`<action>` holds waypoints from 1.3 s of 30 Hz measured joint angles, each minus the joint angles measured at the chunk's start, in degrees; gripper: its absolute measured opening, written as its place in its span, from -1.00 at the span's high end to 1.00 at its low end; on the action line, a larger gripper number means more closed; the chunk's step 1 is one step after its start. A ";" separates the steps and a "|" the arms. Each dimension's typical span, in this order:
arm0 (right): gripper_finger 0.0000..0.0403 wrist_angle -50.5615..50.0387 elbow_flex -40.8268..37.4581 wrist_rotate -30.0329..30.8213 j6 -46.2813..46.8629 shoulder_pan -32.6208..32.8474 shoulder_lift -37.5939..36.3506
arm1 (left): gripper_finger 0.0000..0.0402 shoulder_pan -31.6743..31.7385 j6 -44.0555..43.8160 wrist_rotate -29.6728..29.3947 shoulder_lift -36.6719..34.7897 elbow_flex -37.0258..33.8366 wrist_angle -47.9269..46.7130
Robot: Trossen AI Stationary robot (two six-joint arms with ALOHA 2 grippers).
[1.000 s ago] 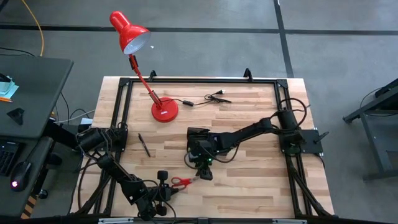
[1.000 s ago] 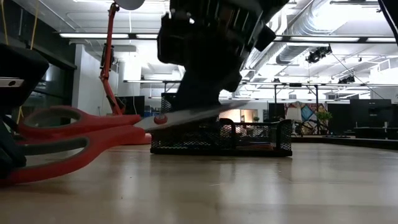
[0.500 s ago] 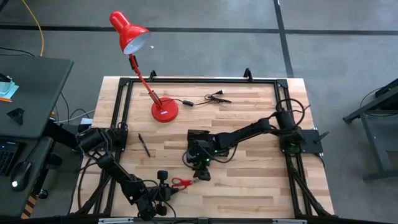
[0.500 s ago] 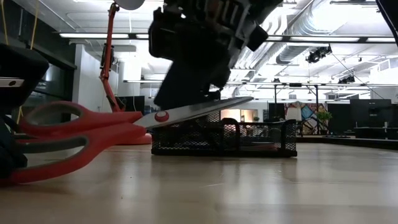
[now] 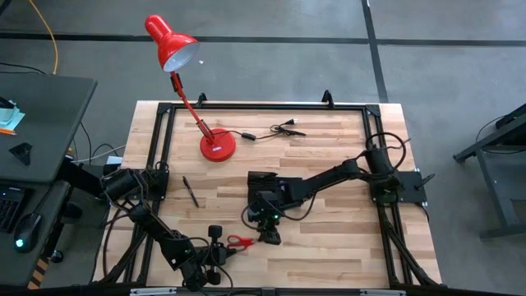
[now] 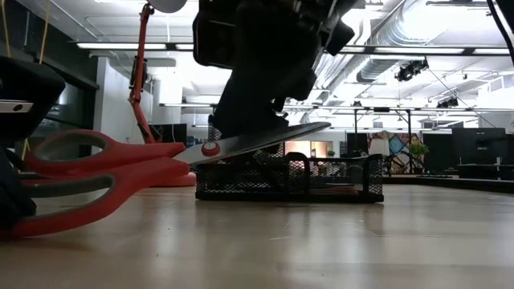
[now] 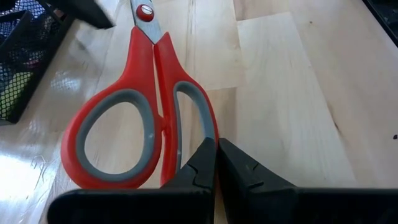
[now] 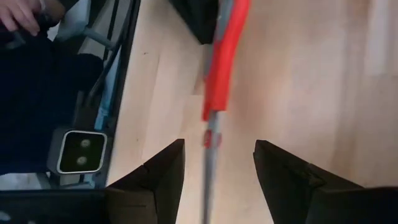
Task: Pick and place office supplies into organizer
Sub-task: Put the red scissors into the black desk organizer
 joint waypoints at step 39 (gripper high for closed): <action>0.93 -1.38 -0.04 0.08 -0.88 1.83 0.50 | 1.00 -0.02 -0.04 -3.10 0.11 -0.07 0.44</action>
